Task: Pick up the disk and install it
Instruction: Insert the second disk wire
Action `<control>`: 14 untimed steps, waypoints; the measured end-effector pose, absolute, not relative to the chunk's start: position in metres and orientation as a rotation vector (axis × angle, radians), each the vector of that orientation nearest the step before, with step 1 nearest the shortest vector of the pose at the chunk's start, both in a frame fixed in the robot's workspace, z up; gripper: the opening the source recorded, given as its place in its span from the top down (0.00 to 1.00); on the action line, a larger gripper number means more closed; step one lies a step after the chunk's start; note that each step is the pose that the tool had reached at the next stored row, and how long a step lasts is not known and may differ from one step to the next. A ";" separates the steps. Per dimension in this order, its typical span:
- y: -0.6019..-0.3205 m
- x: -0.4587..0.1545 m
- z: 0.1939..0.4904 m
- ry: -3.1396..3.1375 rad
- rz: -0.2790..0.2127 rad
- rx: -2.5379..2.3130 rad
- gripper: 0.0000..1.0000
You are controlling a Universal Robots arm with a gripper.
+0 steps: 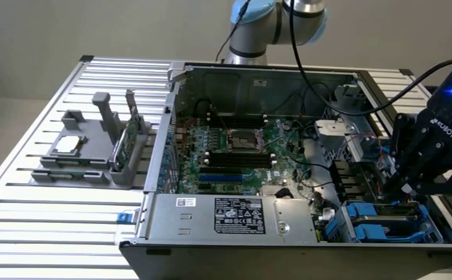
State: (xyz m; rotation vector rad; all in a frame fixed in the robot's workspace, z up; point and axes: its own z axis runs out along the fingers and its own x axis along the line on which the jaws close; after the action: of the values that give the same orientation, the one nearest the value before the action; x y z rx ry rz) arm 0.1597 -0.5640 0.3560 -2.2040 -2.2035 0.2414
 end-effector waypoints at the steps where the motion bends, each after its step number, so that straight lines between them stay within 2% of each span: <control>1: -0.564 0.160 0.355 -2.203 0.240 -2.203 0.84; 14: -0.570 0.164 0.346 -2.191 0.203 -2.187 0.84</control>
State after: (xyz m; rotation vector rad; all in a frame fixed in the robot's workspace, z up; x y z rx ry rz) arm 0.1642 -0.5697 0.3460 -2.1869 -2.1911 0.2030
